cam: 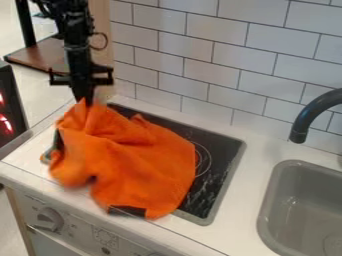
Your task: Fold the cloth from bottom left to top right
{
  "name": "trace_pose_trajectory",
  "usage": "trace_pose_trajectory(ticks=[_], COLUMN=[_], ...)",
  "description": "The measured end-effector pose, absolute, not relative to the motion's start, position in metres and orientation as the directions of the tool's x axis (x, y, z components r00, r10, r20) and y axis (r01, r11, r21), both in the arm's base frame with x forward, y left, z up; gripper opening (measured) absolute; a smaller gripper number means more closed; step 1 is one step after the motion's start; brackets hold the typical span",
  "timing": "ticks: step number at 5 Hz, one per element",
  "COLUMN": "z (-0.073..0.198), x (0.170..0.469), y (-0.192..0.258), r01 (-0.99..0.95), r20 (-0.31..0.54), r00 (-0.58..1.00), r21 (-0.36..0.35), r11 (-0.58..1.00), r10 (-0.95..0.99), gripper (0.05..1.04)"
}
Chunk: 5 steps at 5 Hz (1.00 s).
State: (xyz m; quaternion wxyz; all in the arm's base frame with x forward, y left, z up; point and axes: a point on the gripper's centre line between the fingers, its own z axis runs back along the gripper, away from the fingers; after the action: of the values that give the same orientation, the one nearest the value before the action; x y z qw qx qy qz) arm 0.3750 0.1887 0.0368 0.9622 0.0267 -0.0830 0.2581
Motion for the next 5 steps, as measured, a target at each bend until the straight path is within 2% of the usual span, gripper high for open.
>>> trace_pose_trajectory(ticks=[1, 2, 3, 4, 5], z=[0.039, 0.073, 0.087, 0.097, 0.092], x=[0.375, 0.373, 0.37, 0.361, 0.35], y=[0.177, 0.16, 0.118, 0.088, 0.054], r01=[-0.479, -0.414, -0.292, -0.2, -0.086], r20=[0.14, 0.194, 0.203, 0.21, 0.199], r00=[0.868, 0.888, 0.931, 0.952, 0.974], r21=[-0.017, -0.058, -0.092, -0.116, -0.122], r11=[0.878, 0.909, 0.952, 0.973, 0.989], r10=[0.476, 0.417, 0.304, 0.221, 0.109], gripper=[0.048, 0.048, 0.048, 0.048, 0.048])
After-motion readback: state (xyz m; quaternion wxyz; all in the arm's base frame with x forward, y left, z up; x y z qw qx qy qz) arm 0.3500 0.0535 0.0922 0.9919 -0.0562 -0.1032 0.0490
